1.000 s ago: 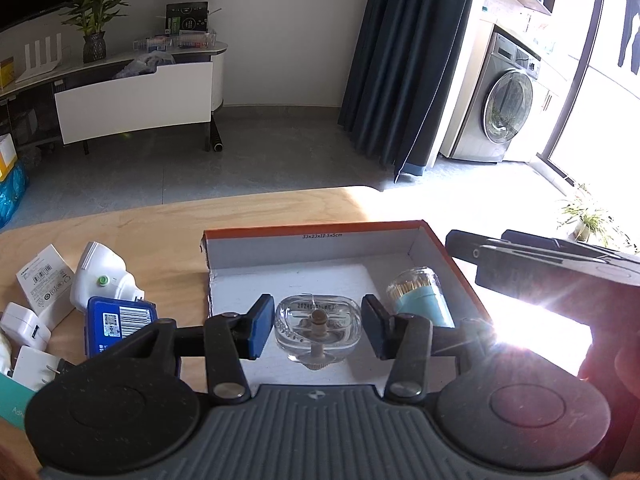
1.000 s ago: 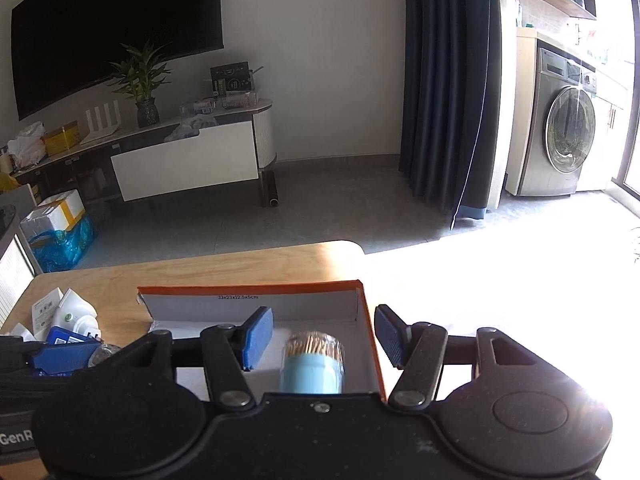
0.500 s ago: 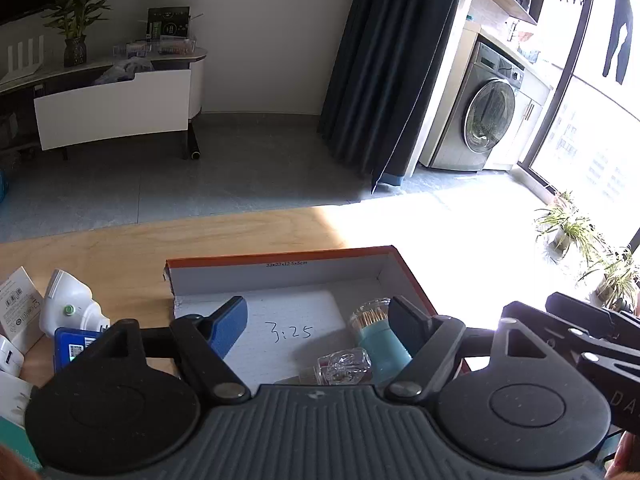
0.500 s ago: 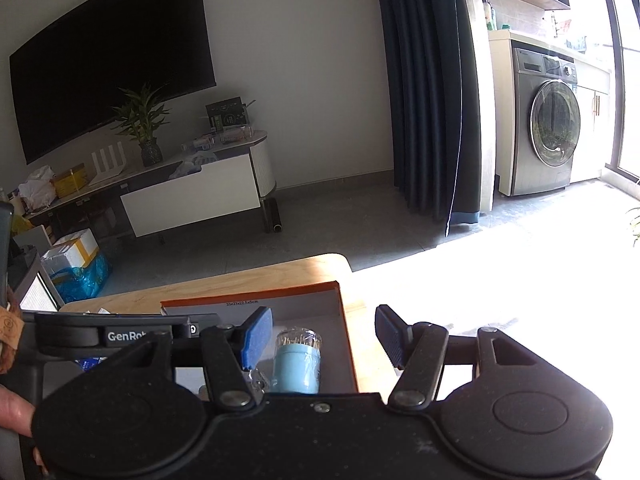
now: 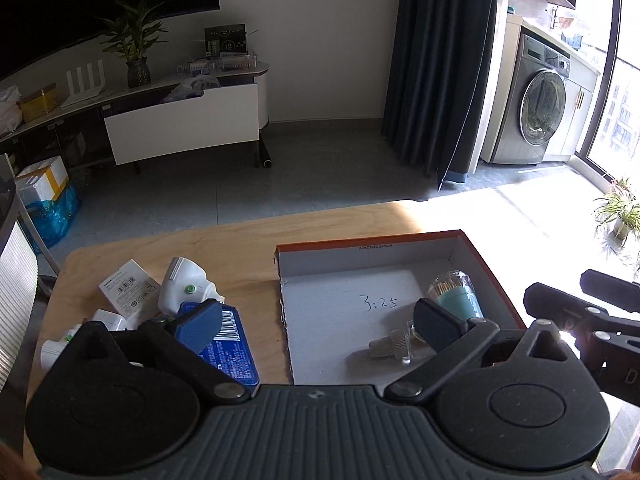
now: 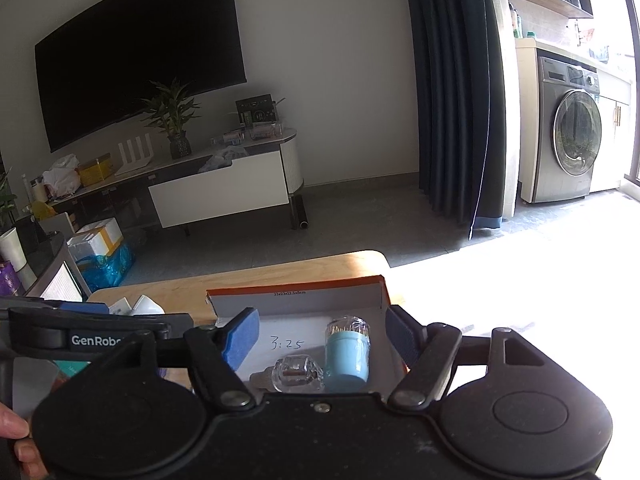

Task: Organize rigid objects
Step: 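Withdraw both grippers from the tray back toward the remaining objects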

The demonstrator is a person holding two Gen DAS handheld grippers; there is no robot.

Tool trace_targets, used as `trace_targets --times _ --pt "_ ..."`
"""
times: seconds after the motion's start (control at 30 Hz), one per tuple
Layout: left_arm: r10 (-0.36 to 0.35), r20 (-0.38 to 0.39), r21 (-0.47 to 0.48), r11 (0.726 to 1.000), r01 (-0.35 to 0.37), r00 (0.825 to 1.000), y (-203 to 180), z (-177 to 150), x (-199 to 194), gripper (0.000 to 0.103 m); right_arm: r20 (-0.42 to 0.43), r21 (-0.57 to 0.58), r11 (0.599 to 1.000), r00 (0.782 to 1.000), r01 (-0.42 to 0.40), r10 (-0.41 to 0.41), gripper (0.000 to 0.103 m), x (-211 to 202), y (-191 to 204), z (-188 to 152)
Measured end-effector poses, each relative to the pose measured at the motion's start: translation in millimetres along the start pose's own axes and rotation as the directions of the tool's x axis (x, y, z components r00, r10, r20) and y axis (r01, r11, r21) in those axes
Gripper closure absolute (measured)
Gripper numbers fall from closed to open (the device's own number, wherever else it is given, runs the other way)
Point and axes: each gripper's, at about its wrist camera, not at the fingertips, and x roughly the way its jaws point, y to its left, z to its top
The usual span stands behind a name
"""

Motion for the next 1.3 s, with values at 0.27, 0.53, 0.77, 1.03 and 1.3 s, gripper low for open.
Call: trace_targets --times 0.27,0.53,0.77,1.03,1.3 --pt "-0.005 -0.007 -0.025 1.000 0.004 1.000 10.6 -8.8 -11.9 0.000 -0.004 -0.022 1.000 1.000 -0.019 0.019 0.016 -5.5 13.8 -1.3" --pt "0.026 -0.019 0.004 1.000 -0.026 0.999 17.5 -21.7 -17.1 0.000 -0.024 -0.038 0.998 0.999 -0.042 0.041 0.014 -6.6 30.5 -6.1" --pt "0.061 -0.043 -0.023 0.998 -0.062 0.997 37.7 -33.3 -17.9 0.000 -0.052 -0.072 0.995 0.996 -0.075 0.071 0.014 -4.0 50.7 -12.9" --pt "0.096 -0.052 -0.038 0.994 -0.098 0.994 59.6 -43.9 -25.5 0.000 -0.080 -0.107 0.987 0.990 -0.122 0.114 0.014 -0.3 76.4 -18.9" --pt "0.122 -0.060 -0.062 0.990 -0.126 0.991 77.8 -49.8 -31.3 0.000 -0.100 -0.130 0.979 0.984 -0.158 0.146 0.014 2.3 95.9 -23.7"
